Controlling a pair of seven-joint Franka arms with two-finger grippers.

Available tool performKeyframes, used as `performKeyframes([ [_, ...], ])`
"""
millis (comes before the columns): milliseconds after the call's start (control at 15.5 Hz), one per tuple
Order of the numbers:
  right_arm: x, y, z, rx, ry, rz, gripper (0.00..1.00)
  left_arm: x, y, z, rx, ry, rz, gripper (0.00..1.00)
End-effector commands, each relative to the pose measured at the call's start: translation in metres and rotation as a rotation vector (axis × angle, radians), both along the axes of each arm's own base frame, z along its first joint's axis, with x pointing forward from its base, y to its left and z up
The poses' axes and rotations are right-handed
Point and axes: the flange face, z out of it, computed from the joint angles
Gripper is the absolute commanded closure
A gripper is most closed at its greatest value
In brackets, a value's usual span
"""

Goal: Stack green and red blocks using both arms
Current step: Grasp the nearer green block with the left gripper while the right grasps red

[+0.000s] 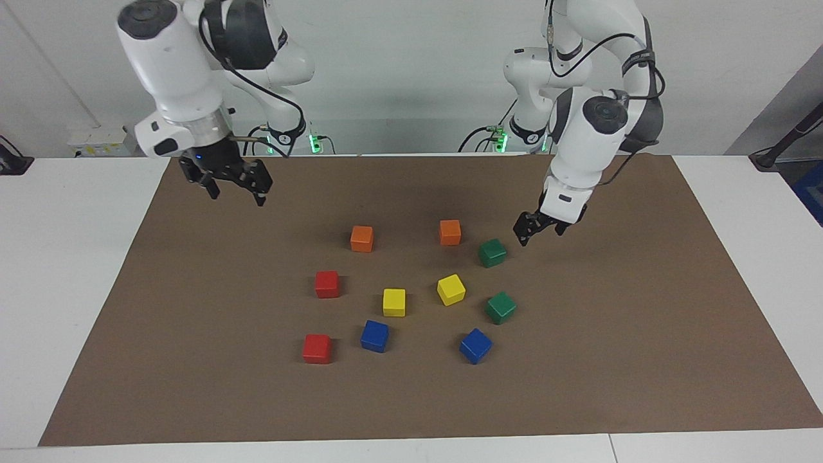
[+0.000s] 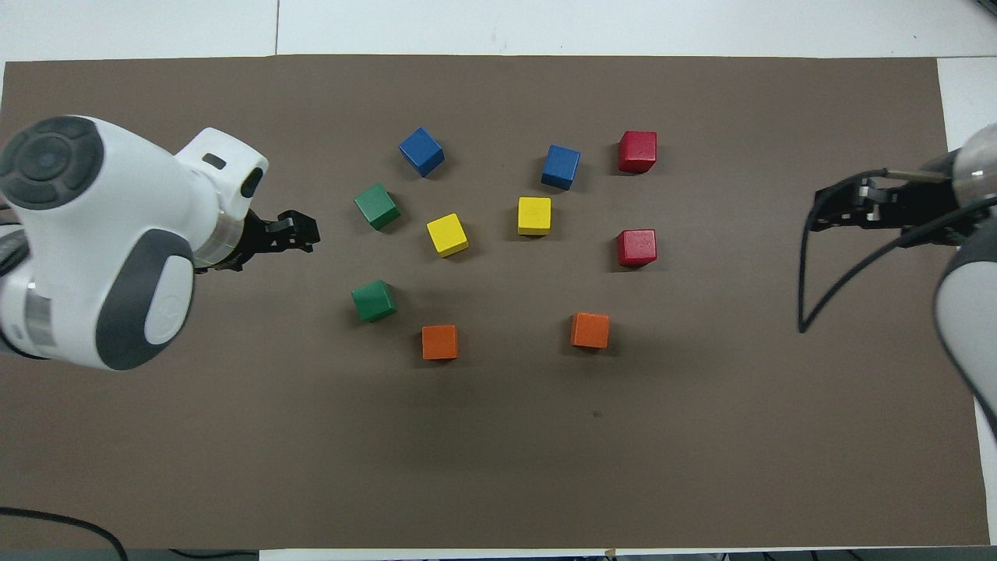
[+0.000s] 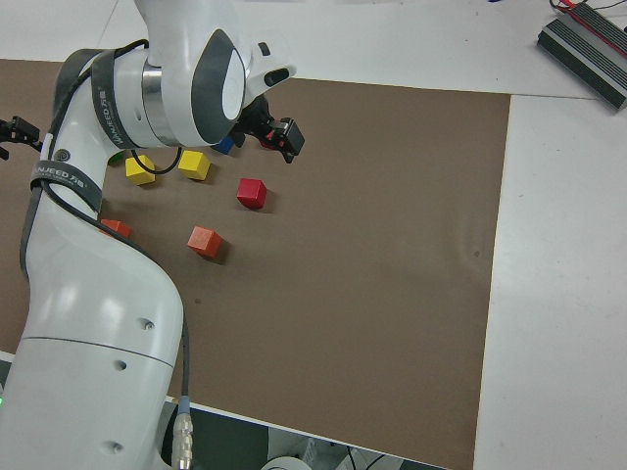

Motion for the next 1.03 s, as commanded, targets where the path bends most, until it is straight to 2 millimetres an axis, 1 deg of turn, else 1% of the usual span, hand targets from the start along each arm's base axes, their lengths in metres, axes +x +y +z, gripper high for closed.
performKeyframes([
  [0, 0.012, 0.036, -0.058, 0.008, -0.014, -0.015, 0.08, -0.015, -0.031, -0.038, -0.02, -0.004, 0.046, 0.0],
  [65, 0.02, 0.053, -0.076, 0.016, -0.034, -0.013, 0.09, -0.013, -0.033, -0.046, -0.021, 0.001, 0.049, 0.0],
  [129, 0.025, 0.055, -0.091, 0.022, -0.047, -0.032, 0.08, -0.012, -0.035, -0.055, -0.023, 0.0, 0.048, 0.0],
  [194, 0.027, 0.06, -0.1, 0.026, -0.061, -0.033, 0.02, -0.013, -0.043, -0.063, -0.022, 0.007, 0.04, 0.0],
  [258, 0.03, 0.063, -0.11, 0.025, -0.058, -0.03, 0.0, -0.018, -0.053, -0.069, -0.019, 0.017, 0.035, 0.0],
  [452, 0.034, 0.065, -0.135, 0.017, -0.03, -0.017, 0.0, -0.02, -0.055, -0.085, -0.01, 0.041, 0.049, 0.0],
  [581, 0.034, 0.067, -0.146, 0.013, -0.015, 0.009, 0.0, -0.026, -0.054, -0.096, -0.006, 0.046, 0.043, 0.0],
  [710, 0.028, 0.065, -0.161, 0.01, -0.012, 0.073, 0.0, -0.029, -0.053, -0.099, -0.004, 0.052, 0.04, 0.0],
  [774, 0.026, 0.066, -0.166, 0.01, -0.016, 0.086, 0.0, -0.03, -0.052, -0.1, -0.004, 0.05, 0.038, 0.0],
  [903, 0.021, 0.08, -0.17, 0.008, -0.015, 0.116, 0.0, -0.034, -0.051, -0.106, -0.006, 0.044, 0.038, 0.0],
  [968, 0.021, 0.081, -0.171, 0.009, -0.02, 0.13, 0.0, -0.037, -0.051, -0.109, -0.008, 0.039, 0.037, 0.0],
])
